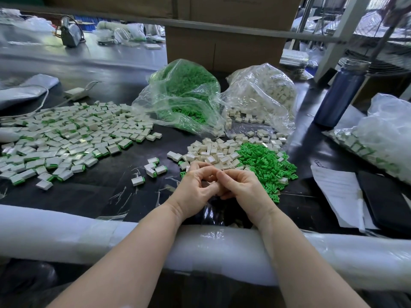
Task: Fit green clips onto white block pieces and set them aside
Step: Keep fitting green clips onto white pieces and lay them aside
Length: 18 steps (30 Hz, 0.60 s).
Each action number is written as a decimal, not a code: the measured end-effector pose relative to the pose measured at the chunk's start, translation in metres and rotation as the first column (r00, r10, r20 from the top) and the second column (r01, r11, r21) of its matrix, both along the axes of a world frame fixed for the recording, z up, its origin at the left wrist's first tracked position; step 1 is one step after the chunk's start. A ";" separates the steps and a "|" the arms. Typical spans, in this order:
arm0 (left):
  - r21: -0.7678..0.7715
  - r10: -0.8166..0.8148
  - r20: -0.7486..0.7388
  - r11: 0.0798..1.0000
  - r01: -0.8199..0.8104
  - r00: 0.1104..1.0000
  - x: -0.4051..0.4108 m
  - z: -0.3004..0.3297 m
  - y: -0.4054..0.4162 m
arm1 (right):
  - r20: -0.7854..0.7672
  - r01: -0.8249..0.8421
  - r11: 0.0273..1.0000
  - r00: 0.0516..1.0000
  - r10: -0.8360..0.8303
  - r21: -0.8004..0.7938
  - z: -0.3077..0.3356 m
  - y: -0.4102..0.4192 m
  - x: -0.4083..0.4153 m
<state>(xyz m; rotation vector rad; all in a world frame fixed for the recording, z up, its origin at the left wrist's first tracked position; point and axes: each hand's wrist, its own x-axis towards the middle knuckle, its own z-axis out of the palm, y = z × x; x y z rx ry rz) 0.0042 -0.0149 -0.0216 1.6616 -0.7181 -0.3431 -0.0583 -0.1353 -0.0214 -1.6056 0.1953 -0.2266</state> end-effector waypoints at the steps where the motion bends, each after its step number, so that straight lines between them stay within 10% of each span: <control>1: 0.013 -0.006 0.013 1.000 0.006 1.000 0.000 0.000 0.000 | 0.003 -0.002 1.000 1.000 0.002 -0.002 0.000 0.000 0.000; 18: 0.136 -0.069 0.175 0.990 0.046 0.982 -0.002 0.000 0.000 | 0.009 0.030 0.999 1.000 -0.030 0.013 -0.001 -0.002 0.001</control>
